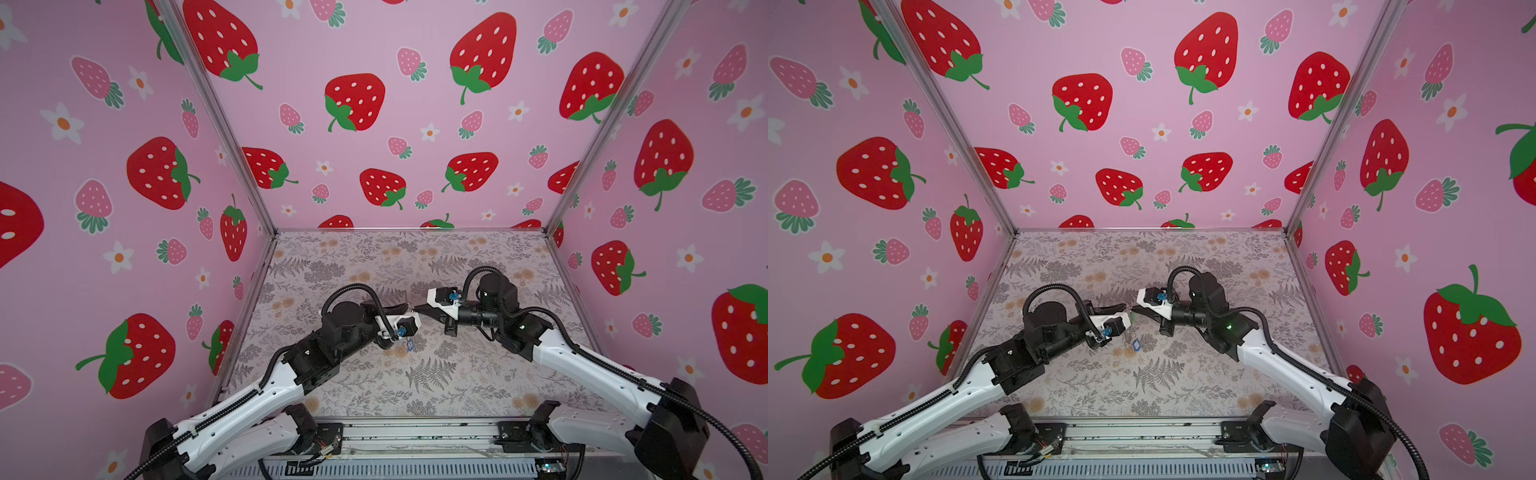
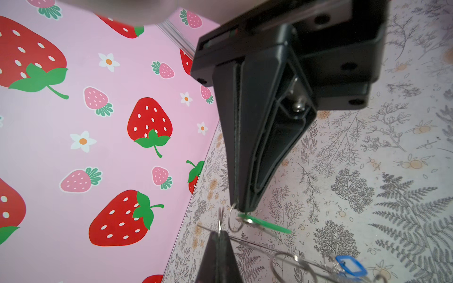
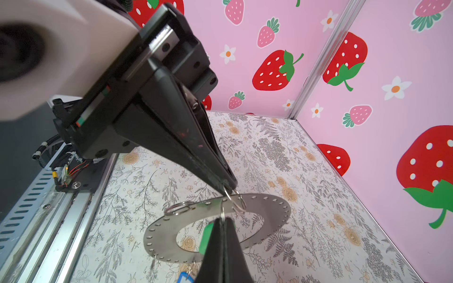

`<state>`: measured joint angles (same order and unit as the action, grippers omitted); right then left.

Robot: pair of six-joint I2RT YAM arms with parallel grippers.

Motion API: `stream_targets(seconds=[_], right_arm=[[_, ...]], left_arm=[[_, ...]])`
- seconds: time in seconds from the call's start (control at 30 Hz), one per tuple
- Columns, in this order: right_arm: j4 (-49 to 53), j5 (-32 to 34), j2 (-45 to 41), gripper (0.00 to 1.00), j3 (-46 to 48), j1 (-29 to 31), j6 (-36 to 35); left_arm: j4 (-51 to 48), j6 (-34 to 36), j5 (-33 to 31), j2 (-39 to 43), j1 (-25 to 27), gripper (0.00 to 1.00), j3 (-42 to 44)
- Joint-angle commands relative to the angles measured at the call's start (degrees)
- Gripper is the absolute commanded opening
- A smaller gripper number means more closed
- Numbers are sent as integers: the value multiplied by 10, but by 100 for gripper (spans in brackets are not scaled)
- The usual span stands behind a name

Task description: Put the keys on the keyring

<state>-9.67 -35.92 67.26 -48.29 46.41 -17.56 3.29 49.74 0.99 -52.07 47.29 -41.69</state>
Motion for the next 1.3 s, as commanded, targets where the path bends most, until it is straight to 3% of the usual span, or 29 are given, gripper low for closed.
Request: stream_targets(seconds=[0.0,1.0,1.17,1.27], right_arm=[[-14,5,-16,0,-4,3,6],[-38,-21,-7,0,5,-22,60],[-37,-39,-4,0,11,-27,59],[-31,-46,-2,0,13,-31,52]], left_arm=[[30,15,1,10,3,0,-3],[16,28,34,31,3,0,3],[13,-8,65,30,-9,0,-3],[17,-40,115,33,-29,0,-4]])
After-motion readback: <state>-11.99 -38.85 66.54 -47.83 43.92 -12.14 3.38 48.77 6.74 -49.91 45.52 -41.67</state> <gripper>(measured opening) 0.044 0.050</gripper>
